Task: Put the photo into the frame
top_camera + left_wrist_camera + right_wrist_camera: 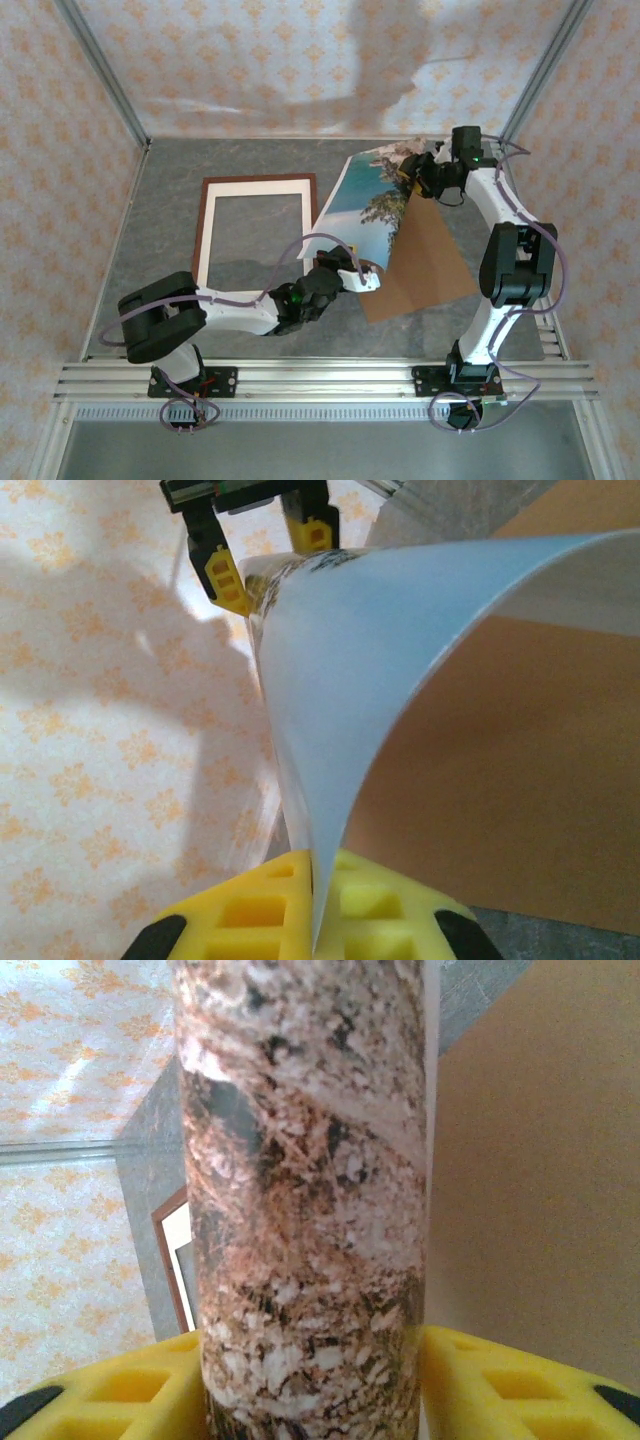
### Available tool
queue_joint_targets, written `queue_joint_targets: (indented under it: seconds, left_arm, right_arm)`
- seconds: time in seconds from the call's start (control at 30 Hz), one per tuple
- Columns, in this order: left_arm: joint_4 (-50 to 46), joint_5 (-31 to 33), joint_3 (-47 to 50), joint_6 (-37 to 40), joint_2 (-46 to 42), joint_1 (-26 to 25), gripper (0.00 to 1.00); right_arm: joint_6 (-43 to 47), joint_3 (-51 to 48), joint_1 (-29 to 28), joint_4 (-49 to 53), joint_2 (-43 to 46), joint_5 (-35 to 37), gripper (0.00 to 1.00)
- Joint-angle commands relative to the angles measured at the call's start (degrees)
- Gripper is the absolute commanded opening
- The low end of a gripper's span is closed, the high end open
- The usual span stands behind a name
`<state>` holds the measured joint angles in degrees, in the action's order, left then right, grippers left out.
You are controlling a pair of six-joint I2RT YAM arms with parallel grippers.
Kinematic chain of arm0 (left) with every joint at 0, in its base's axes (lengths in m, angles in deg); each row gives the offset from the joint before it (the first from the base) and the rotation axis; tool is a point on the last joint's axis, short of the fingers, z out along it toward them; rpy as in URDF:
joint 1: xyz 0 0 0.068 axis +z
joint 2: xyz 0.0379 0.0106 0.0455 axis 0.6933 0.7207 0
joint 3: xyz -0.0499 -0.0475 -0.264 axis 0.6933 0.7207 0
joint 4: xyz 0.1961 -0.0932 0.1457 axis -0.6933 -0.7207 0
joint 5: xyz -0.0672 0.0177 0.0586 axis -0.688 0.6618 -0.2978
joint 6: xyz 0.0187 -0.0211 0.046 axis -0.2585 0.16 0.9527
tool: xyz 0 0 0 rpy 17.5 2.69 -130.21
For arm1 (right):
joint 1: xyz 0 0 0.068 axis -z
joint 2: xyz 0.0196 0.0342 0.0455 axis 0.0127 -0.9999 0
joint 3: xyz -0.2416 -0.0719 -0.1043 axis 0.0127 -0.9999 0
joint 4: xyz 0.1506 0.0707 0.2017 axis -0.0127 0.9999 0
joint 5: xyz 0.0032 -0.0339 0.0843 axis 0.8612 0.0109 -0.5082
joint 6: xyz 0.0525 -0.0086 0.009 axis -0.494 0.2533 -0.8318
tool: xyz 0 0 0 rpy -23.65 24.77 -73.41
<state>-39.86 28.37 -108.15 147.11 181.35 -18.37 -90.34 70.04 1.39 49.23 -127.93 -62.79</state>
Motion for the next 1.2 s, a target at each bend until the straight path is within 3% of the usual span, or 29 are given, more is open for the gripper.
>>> queue_joint_targets:
  seconds: [0.0, 0.07, 0.23, 0.43, 0.6, 0.7, 0.93, 1.07, 1.17]
  left_arm:
    - [-0.33, 3.04, -1.0, -0.7, -4.39, 0.34, 0.0]
    - [-4.7, 3.58, -2.5, -2.08, -6.5, 1.0, 0.0]
    - [-19.51, 1.73, -8.03, -8.29, -12.8, 5.13, 0.0]
    - [-49.88, -5.67, -21.62, -19.67, -20.31, 11.37, 0.0]
    - [-68.85, -11.36, -31.42, -22.63, -22.27, 16.28, 0.0]
    - [-76.5, -12.81, -37.94, -23.71, -21.53, 18.82, 0.0]
    - [-88.6, -9.58, -50.94, -23.79, -17.07, 22.28, 0.0]
    - [-89.79, -10.73, -53.53, -23.26, -16.51, 23.31, 0.0]
    - [-89.8, -12.8, -53.92, -22.24, -17.17, 23.78, 0.0]
  right_arm:
    - [3.15, 4.24, -0.14, 3.08, 0.96, 2.49, 0.63]
    - [4.82, 5.9, 0.16, 5.21, 1.93, 3.76, 0.74]
    - [10.61, 6.6, 0.65, 4.83, 9.52, 10.18, 0.82]
    - [19.11, 0.95, 0.6, -4.39, 20.3, 15.42, 0.87]
    - [27.03, -5.95, 0.48, -13.73, 27.72, 11.36, 0.87]
    - [31.16, -9.6, 0.48, -17.56, 31.96, 9.8, 0.88]
    - [37.66, -13.88, -3.77, -18.89, 38.79, -5.84, 0.88]
    - [44.57, -12.28, -12.13, -11.09, 38.36, -4.73, 0.88]
    - [47.78, -11.77, -15.29, -9.35, 37.15, -3.03, 0.89]
